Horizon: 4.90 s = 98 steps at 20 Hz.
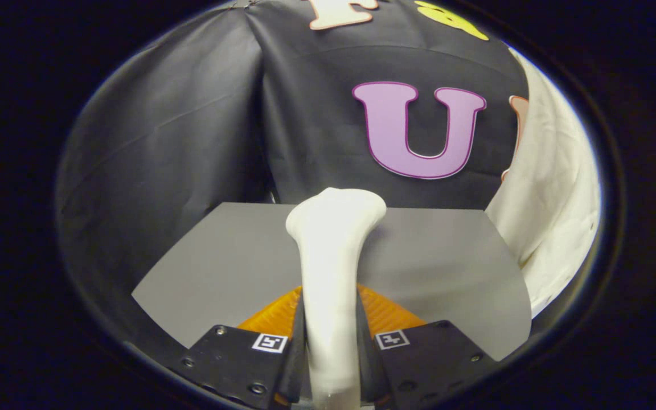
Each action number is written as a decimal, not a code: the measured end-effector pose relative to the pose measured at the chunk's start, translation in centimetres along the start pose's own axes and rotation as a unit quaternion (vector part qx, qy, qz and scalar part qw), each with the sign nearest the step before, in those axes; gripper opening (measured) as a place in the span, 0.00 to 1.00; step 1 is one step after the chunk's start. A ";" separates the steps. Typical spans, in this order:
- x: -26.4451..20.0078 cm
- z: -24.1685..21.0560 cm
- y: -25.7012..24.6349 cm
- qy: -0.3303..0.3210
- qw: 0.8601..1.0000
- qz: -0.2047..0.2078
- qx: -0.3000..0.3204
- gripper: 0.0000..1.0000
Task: Iron the clothes twice with a garment steamer, once on the left side and once on the right side.
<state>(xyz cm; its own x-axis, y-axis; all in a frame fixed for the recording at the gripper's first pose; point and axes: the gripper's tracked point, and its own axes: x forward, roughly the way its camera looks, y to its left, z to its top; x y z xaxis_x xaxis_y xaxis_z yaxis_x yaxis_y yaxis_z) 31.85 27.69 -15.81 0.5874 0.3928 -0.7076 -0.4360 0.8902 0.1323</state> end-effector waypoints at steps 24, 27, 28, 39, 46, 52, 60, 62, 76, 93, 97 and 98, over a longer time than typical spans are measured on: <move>-18.3 10.9 -15.0 -0.257 0.959 -0.111 0.044 0.36; -19.2 11.7 -19.9 -0.266 0.953 -0.140 0.042 0.36; -19.3 11.9 -21.4 -0.268 0.951 -0.148 0.040 0.36; -12.3 8.7 -27.4 -0.224 0.960 -0.141 0.088 0.36; -10.0 3.9 -28.6 -0.213 0.963 -0.108 0.126 0.36; -8.6 -1.1 -29.3 -0.182 0.969 -0.103 0.133 0.36; -6.8 -6.9 -29.8 -0.139 0.975 -0.103 0.136 0.36; -6.1 -8.3 -30.0 -0.129 0.977 -0.103 0.135 0.36; -1.7 -18.9 -30.0 -0.044 0.983 -0.098 0.152 0.37; -3.6 -17.0 -31.3 -0.050 0.973 -0.164 0.157 0.37; -7.3 -10.9 -33.5 -0.109 0.962 -0.191 0.164 0.37; -8.6 -8.8 -34.2 -0.126 0.958 -0.195 0.168 0.37</move>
<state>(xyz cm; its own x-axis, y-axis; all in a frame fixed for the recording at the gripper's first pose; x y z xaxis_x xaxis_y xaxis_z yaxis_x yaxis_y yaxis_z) 35.70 -8.15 -20.38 0.8256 0.0200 -0.5640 0.0703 0.9879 0.1379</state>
